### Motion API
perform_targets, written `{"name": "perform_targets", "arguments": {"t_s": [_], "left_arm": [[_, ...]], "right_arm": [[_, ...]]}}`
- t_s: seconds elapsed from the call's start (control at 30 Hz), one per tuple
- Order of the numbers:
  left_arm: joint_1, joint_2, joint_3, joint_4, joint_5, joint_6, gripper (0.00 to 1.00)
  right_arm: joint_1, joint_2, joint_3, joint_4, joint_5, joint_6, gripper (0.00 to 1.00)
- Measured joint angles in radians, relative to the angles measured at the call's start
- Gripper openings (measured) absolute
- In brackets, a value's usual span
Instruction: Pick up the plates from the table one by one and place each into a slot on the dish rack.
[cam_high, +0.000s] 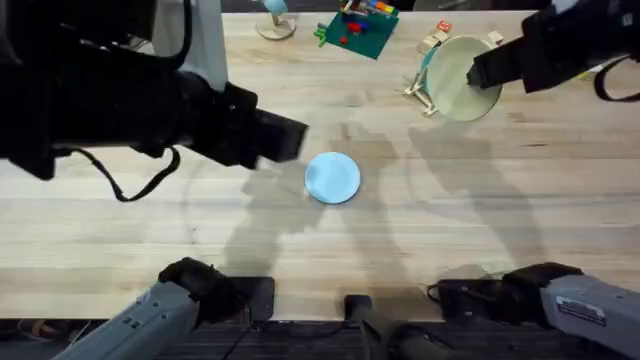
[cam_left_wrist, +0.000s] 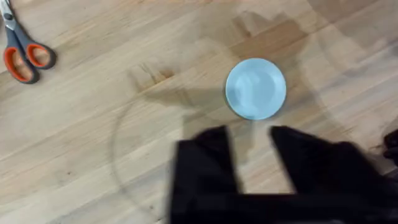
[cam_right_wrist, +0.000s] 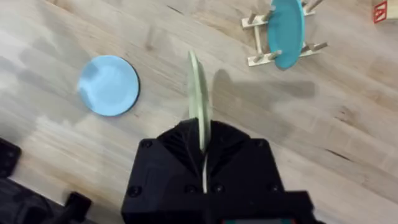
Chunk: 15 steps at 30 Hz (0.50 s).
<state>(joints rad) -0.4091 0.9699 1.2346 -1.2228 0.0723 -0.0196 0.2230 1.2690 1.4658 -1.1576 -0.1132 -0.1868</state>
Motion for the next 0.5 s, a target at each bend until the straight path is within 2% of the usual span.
{"name": "perform_targets", "arguments": {"t_s": [0.03,0.07,0.33,0.5], "left_arm": [[0.0,0.001,0.0,0.001,-0.004,-0.002,0.941],[0.0,0.003,0.0,0.003,-0.007,-0.006,0.981],[0.0,0.027,-0.001,0.027,-0.015,-0.008,0.995],[0.0,0.032,-0.001,0.031,-0.016,-0.008,0.995]], "right_arm": [[0.0,0.0,0.0,-0.001,0.003,-0.01,0.031],[0.0,0.0,0.0,-0.002,0.005,-0.022,0.031],[0.0,0.0,0.005,0.027,0.095,-0.114,0.031],[-0.001,0.014,0.064,0.035,0.17,-0.173,0.031]]}}
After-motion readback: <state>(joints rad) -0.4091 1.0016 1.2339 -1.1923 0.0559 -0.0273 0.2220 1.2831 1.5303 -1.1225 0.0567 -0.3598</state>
